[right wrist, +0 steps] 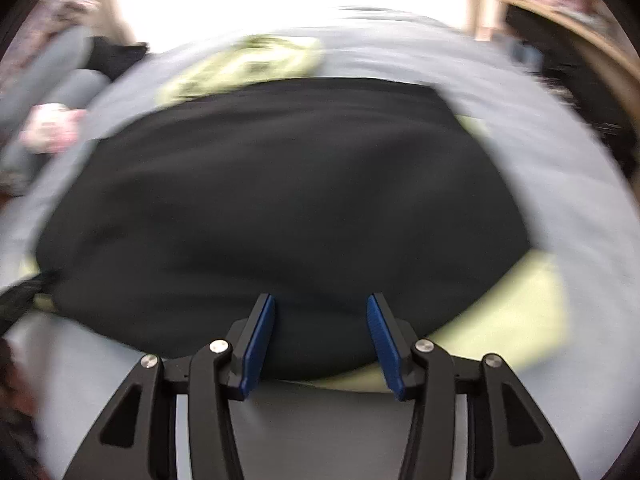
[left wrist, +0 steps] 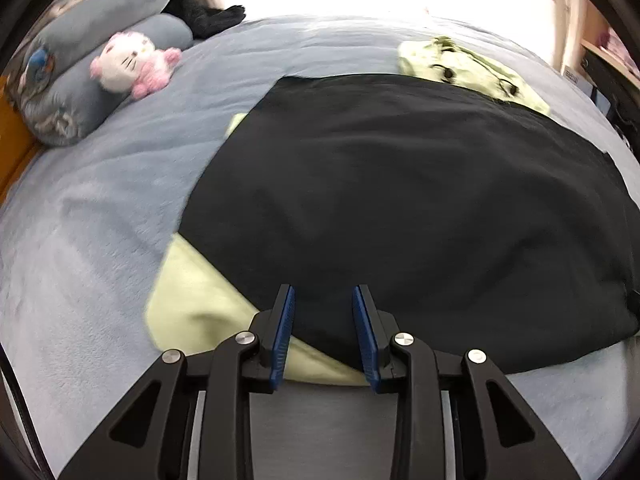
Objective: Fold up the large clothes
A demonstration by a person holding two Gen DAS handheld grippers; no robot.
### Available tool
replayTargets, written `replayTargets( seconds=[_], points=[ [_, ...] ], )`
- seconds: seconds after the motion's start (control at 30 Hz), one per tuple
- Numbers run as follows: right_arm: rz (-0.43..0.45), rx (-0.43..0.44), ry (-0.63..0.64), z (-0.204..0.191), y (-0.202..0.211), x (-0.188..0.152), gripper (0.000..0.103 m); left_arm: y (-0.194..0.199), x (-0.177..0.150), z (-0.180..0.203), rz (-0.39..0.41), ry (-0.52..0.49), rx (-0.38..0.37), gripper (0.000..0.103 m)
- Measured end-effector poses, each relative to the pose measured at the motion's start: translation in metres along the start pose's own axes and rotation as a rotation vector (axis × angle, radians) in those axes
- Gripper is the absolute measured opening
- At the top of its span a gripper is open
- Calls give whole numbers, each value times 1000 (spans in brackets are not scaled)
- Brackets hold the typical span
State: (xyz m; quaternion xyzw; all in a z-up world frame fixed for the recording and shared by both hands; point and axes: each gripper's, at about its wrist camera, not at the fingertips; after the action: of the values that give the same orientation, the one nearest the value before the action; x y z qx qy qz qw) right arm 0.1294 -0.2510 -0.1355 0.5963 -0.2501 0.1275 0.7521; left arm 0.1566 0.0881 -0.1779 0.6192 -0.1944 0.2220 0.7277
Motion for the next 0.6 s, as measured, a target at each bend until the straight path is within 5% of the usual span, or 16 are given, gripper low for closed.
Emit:
replayTargets(
  seconds=[0.13, 0.2, 0.4, 0.6],
  points=[
    [-41, -82, -145, 66, -9, -8, 48, 4, -2, -6, -1, -12, 18, 28],
    [-49, -57, -197, 83, -9, -12, 48, 4, -3, -6, -1, -12, 30, 28],
    [-39, -121, -160, 74, -11, -17, 49, 3, -3, -8, 2, 5, 32, 28],
    [-33, -93, -198, 78, -11, -20, 50, 6, -3, -13, 1, 36, 18, 28]
  ],
)
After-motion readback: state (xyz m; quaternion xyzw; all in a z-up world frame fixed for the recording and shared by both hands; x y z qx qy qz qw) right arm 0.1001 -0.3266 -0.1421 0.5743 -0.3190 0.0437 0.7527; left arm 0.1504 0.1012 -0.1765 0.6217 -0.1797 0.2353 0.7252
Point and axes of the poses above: each gripper's, at about its wrist camera, not at the fingertips, and y roughly against the way its jaws point, z to its right, x to its top, and after that the axes turned 13 degrees about -x, right-handed
